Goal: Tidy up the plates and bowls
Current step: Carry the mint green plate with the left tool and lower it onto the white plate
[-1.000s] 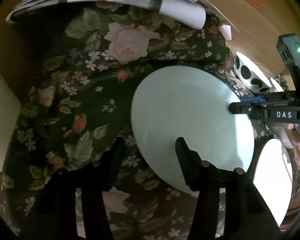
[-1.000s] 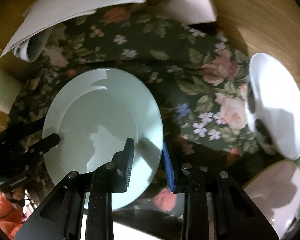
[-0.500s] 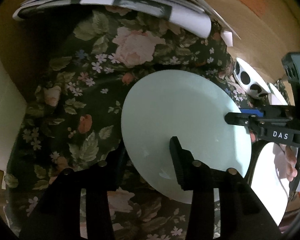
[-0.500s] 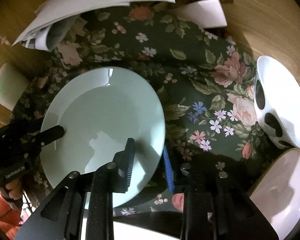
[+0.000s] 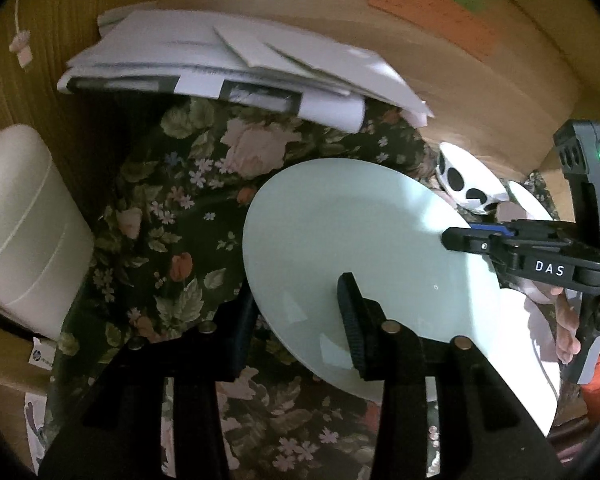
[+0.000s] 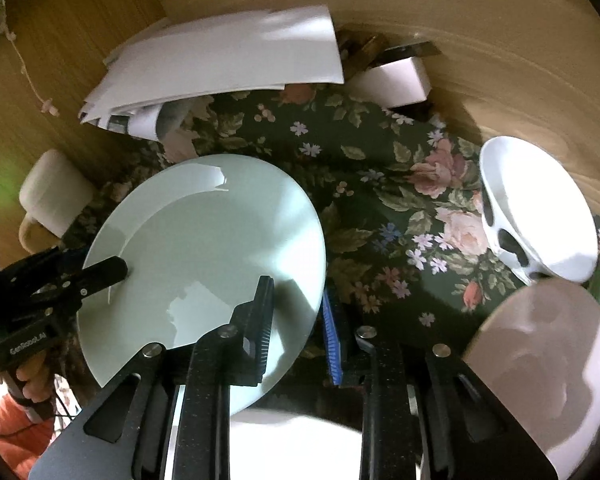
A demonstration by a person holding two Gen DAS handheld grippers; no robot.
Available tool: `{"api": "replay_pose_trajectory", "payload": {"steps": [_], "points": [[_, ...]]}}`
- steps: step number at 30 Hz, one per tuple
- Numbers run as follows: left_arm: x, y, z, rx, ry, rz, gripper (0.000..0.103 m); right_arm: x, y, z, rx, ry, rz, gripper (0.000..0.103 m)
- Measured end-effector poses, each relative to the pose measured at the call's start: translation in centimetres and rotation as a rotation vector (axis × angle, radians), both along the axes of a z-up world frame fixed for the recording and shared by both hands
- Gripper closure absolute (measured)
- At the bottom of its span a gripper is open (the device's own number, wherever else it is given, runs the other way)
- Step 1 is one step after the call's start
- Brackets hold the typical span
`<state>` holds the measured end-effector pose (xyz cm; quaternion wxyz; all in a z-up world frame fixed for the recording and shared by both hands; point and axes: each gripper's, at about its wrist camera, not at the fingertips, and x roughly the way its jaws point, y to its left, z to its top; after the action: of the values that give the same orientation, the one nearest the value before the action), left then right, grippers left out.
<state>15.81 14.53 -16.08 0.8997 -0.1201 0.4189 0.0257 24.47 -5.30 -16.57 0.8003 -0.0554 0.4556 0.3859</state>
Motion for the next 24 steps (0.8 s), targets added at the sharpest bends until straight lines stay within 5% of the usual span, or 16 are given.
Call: {"api": "replay_pose_trajectory", "payload": {"steps": [24], "points": [[-3.6,-7.0,3.5,0.033,-0.079,-0.086,0.063,-5.5,-8.5,1.8,0.103,-0.101,-0.099,0.082]]}}
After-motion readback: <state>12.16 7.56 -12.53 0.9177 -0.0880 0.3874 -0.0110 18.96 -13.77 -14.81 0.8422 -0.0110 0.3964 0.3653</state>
